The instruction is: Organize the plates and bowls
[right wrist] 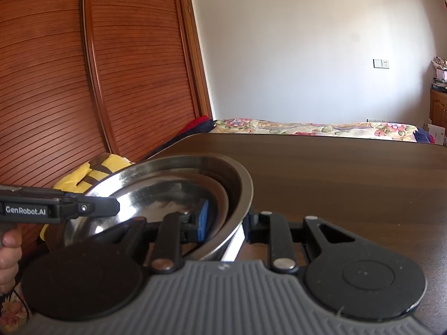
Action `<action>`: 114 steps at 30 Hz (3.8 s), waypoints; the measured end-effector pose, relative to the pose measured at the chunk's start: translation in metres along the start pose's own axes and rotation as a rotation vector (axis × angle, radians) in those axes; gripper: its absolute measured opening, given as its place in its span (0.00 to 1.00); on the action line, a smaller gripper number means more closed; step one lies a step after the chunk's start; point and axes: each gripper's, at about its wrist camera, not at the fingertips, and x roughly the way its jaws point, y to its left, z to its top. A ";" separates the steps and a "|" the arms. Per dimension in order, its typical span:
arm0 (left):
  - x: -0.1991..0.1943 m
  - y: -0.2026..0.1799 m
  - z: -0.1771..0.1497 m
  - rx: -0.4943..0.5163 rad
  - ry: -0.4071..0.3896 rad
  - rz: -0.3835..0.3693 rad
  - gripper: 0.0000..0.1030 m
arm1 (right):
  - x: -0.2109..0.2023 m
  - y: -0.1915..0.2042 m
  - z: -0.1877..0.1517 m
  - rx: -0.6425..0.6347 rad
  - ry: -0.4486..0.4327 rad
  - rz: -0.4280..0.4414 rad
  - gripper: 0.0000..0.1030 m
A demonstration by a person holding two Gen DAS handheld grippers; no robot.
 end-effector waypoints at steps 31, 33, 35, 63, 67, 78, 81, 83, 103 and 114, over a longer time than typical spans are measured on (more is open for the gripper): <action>-0.020 -0.017 0.020 0.113 -0.120 0.123 0.97 | -0.045 -0.010 0.015 -0.030 -0.137 -0.126 0.75; -0.022 -0.022 0.021 0.122 -0.131 0.126 0.97 | -0.050 -0.011 0.016 -0.031 -0.147 -0.136 0.81; -0.025 -0.027 0.023 0.129 -0.142 0.123 0.98 | -0.056 -0.013 0.016 -0.029 -0.159 -0.148 0.83; -0.047 -0.124 0.030 0.240 -0.207 0.121 1.00 | -0.122 -0.032 0.026 -0.032 -0.268 -0.351 1.00; -0.049 -0.131 0.027 0.238 -0.217 0.124 1.00 | -0.127 -0.036 0.023 -0.026 -0.287 -0.373 1.00; -0.060 -0.121 0.003 0.228 -0.220 0.157 1.00 | -0.119 -0.037 0.001 -0.013 -0.270 -0.432 1.00; -0.060 -0.115 -0.001 0.228 -0.219 0.178 1.00 | -0.118 -0.035 -0.005 -0.007 -0.263 -0.436 1.00; -0.058 -0.110 -0.003 0.219 -0.214 0.181 1.00 | -0.118 -0.033 -0.008 -0.003 -0.260 -0.435 1.00; -0.042 -0.100 -0.028 0.198 -0.190 0.208 1.00 | -0.108 -0.018 -0.029 -0.008 -0.246 -0.427 1.00; -0.038 -0.095 -0.034 0.185 -0.173 0.218 1.00 | -0.107 -0.020 -0.033 -0.002 -0.243 -0.435 1.00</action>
